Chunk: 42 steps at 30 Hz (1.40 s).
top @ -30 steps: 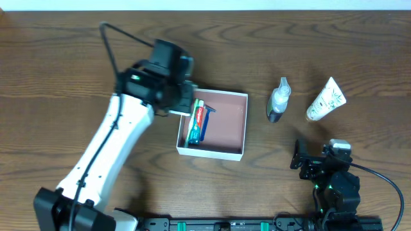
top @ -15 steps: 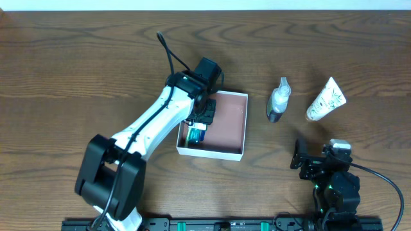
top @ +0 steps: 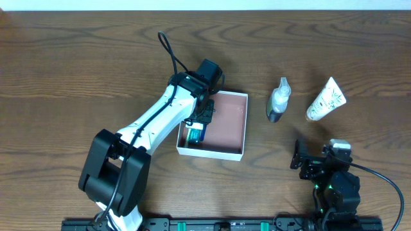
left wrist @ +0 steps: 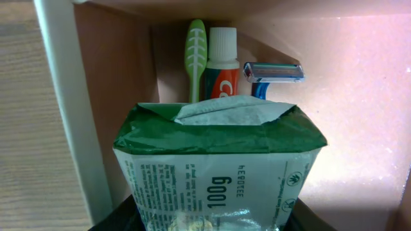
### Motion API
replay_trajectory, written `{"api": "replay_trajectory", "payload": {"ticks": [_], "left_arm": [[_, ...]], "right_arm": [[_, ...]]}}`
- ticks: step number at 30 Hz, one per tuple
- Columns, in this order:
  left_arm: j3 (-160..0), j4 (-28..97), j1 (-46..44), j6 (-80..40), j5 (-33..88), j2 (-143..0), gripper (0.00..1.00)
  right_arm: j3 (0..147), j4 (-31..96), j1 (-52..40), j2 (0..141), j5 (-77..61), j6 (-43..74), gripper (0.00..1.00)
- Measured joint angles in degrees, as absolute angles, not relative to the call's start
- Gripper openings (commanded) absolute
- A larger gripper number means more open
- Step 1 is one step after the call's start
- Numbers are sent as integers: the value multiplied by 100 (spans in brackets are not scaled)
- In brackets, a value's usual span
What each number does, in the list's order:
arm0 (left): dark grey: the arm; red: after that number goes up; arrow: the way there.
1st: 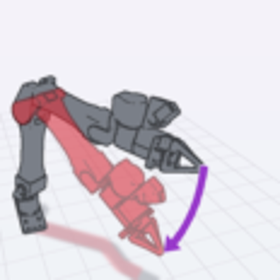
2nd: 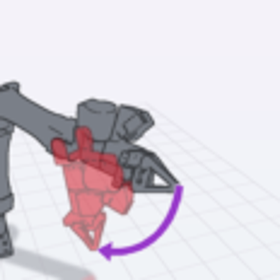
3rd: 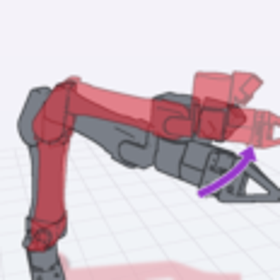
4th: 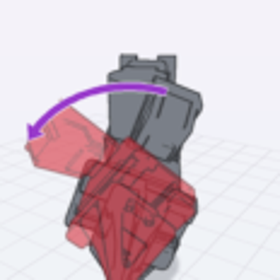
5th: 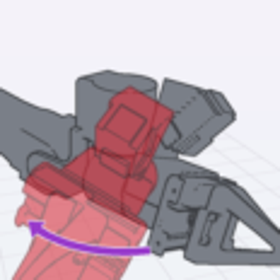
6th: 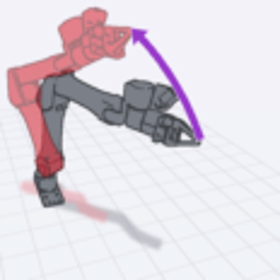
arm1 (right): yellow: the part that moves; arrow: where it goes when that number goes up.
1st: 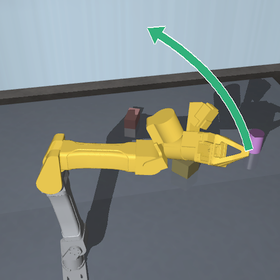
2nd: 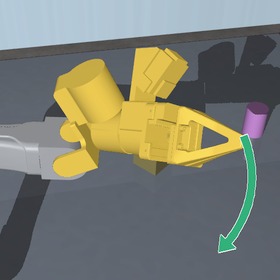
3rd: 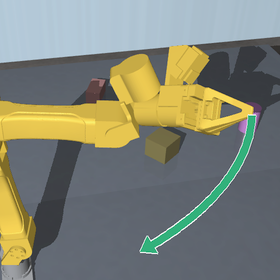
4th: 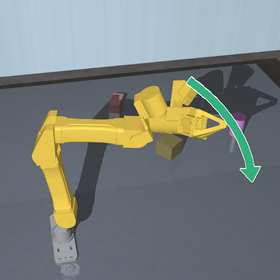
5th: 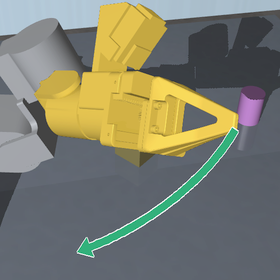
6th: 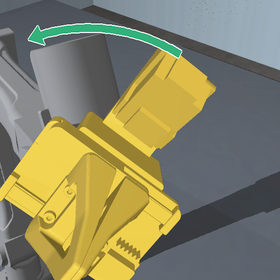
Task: Pack container
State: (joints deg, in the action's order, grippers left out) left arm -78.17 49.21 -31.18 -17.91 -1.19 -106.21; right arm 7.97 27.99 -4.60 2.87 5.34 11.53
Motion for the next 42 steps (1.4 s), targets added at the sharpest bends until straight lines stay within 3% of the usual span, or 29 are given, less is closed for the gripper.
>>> {"api": "replay_trajectory", "payload": {"ticks": [13, 26, 42], "left_arm": [[-7817, 4943, -3175, -1802, -176, -10621, 45], [-7817, 4928, -3216, -1813, -200, -10621, 56], [-7968, 5339, -3216, -1822, -200, -10621, 52]], "right_arm": [[797, 2799, -460, 287, 534, 1153, 99], [797, 2799, -460, 287, 534, 1153, 99], [797, 2799, -460, 287, 534, 1153, 99]]}}
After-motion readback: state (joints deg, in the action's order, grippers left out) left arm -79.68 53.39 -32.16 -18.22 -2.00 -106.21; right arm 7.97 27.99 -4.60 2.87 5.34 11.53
